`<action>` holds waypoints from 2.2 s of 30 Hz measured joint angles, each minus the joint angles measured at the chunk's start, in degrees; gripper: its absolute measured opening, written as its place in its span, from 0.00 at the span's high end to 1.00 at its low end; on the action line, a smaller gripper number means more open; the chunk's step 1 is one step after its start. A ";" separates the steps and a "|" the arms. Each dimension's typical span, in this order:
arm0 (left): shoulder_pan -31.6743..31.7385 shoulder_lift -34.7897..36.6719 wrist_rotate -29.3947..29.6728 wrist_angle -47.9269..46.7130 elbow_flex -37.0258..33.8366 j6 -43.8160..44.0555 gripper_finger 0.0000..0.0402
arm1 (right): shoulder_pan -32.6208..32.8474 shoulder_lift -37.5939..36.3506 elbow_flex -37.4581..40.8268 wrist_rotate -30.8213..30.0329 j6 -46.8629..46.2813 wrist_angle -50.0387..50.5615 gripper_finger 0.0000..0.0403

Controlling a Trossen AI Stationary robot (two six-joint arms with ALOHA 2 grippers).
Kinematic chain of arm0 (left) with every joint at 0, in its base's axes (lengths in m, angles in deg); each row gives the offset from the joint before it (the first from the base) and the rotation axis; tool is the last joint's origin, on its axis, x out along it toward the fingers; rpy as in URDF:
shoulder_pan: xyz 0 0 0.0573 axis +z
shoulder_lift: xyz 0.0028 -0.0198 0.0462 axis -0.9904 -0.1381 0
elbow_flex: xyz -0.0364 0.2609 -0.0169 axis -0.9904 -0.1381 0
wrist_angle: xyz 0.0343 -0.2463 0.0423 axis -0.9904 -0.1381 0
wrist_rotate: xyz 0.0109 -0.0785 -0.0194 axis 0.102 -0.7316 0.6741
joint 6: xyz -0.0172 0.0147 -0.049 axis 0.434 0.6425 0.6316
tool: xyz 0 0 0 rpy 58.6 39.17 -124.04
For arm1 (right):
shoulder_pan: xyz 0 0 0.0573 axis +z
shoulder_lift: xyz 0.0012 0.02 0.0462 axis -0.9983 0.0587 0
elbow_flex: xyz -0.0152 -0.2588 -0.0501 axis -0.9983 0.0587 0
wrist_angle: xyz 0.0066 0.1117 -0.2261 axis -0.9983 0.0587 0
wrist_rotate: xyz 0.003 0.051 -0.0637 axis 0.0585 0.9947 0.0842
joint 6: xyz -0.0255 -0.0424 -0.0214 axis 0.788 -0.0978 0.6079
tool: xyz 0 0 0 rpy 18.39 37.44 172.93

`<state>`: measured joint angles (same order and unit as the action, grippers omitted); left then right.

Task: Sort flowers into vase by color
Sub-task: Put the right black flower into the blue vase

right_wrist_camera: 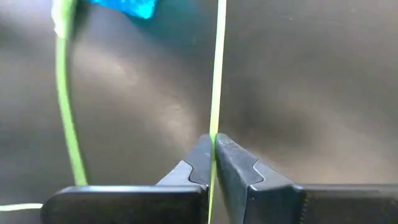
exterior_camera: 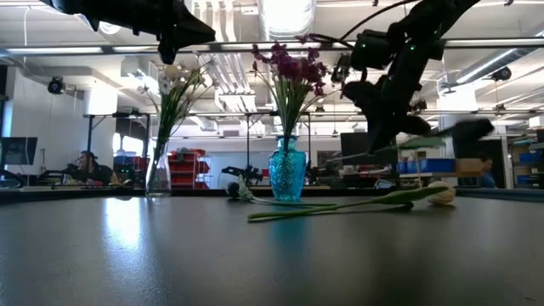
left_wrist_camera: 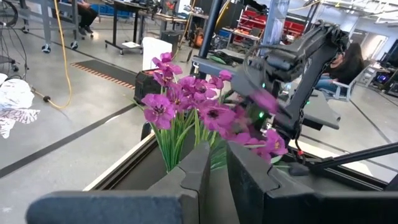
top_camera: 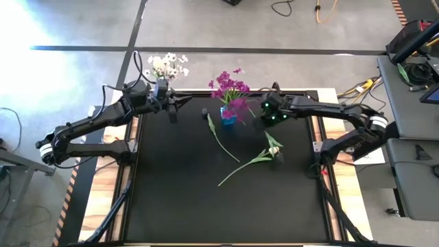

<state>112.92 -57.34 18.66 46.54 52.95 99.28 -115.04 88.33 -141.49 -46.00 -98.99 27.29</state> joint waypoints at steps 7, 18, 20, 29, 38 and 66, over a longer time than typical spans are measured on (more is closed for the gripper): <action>0.00 0.00 0.00 -0.26 0.00 -2.40 0.90 | -2.85 -4.65 0.00 11.54 -9.91 0.10 0.97; -3.59 -1.31 0.13 -1.07 0.27 -11.31 0.90 | -3.14 -14.49 0.04 30.88 -29.52 0.49 0.97; -4.96 -1.91 1.52 -1.15 1.77 -13.24 0.90 | -3.14 -16.98 -0.05 32.98 -34.46 0.58 0.97; -12.03 -11.82 6.05 -14.50 21.97 -30.59 0.91 | -2.97 -23.07 -5.08 35.64 -49.84 0.52 0.97; -16.30 -32.11 4.63 -23.25 45.74 -42.10 0.99 | -2.97 -20.36 -12.34 37.85 -48.48 0.25 0.97; -25.62 -63.28 16.63 -46.21 84.88 -55.74 0.67 | -2.97 -19.85 -16.90 40.14 -49.08 0.86 0.97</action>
<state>87.30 -120.62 35.29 0.34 137.84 43.53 -118.01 68.48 -158.39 -5.86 -148.07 28.15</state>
